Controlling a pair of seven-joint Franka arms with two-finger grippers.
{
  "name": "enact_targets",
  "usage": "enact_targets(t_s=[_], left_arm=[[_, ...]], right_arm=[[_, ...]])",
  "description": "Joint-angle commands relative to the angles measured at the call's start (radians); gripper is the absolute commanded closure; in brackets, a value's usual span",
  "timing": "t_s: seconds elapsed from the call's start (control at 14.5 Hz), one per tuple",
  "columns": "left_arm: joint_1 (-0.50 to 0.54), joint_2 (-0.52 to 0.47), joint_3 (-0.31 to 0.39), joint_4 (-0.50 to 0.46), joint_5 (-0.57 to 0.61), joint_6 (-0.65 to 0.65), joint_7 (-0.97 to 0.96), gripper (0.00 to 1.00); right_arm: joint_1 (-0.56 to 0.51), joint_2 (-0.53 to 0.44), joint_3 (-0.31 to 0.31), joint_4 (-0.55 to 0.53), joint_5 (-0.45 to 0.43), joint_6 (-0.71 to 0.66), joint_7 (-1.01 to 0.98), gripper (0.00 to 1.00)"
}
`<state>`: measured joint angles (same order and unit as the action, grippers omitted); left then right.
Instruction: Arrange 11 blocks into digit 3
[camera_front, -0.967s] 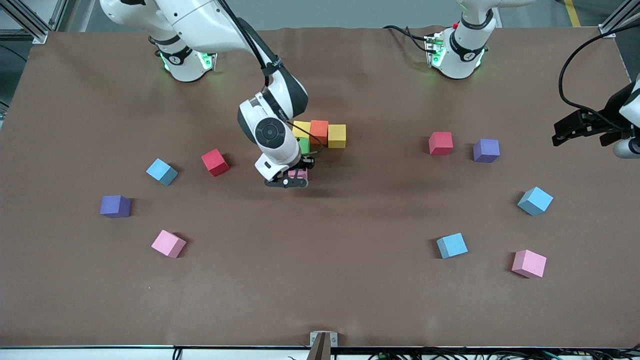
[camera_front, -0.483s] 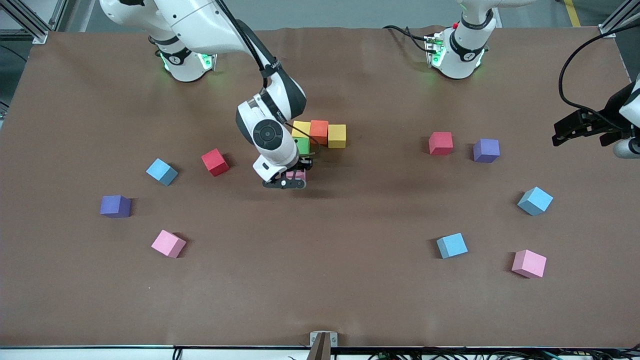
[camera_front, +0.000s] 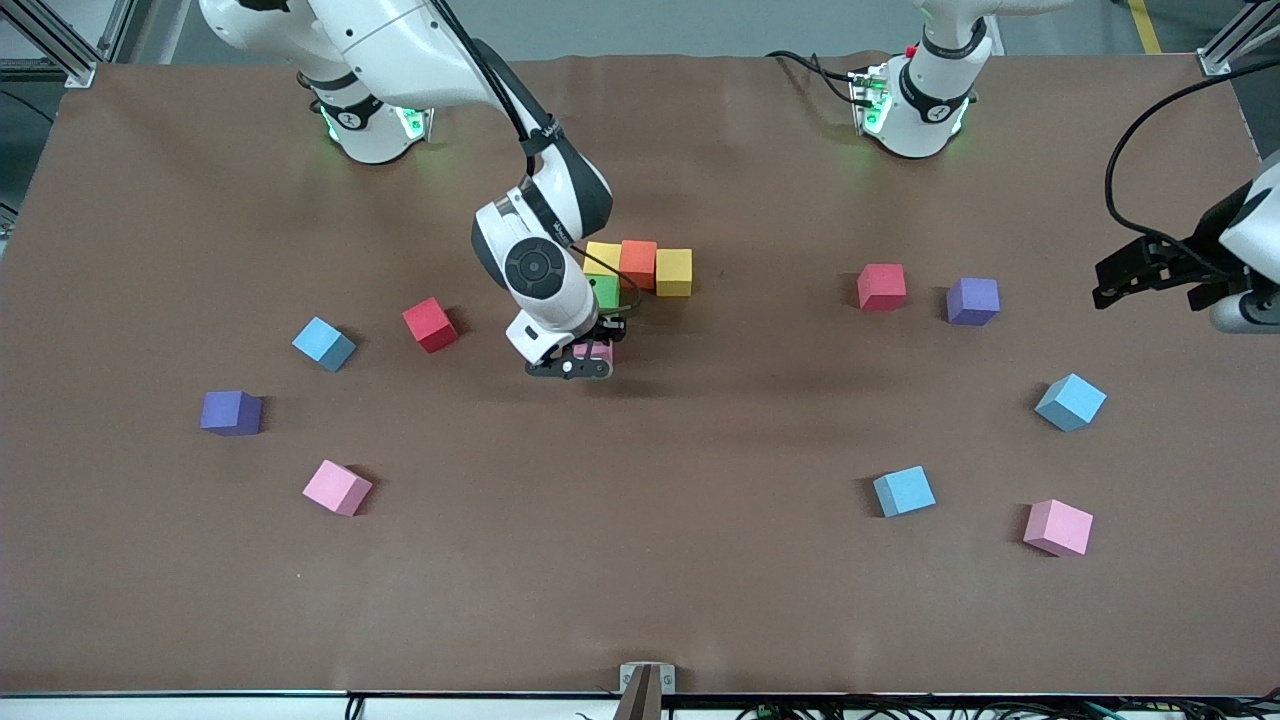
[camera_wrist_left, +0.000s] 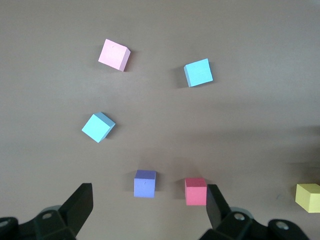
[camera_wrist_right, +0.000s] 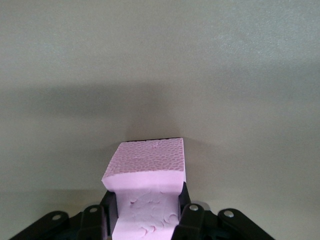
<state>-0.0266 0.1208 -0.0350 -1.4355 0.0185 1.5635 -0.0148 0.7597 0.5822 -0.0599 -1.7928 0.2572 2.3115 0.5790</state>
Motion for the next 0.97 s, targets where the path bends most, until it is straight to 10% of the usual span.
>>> enact_targets(t_s=[0.0,0.9], left_arm=[[-0.004,0.014,-0.003,0.018,0.012,0.015,-0.004,0.0],[-0.001,0.046,-0.003,0.018,0.011,0.04,-0.004,0.0]], right_arm=[[-0.01,-0.005,0.011,-0.017,0.028,0.017,-0.018,0.55],[-0.006,-0.007,0.015,-0.025,0.028,0.019,-0.018,0.55]])
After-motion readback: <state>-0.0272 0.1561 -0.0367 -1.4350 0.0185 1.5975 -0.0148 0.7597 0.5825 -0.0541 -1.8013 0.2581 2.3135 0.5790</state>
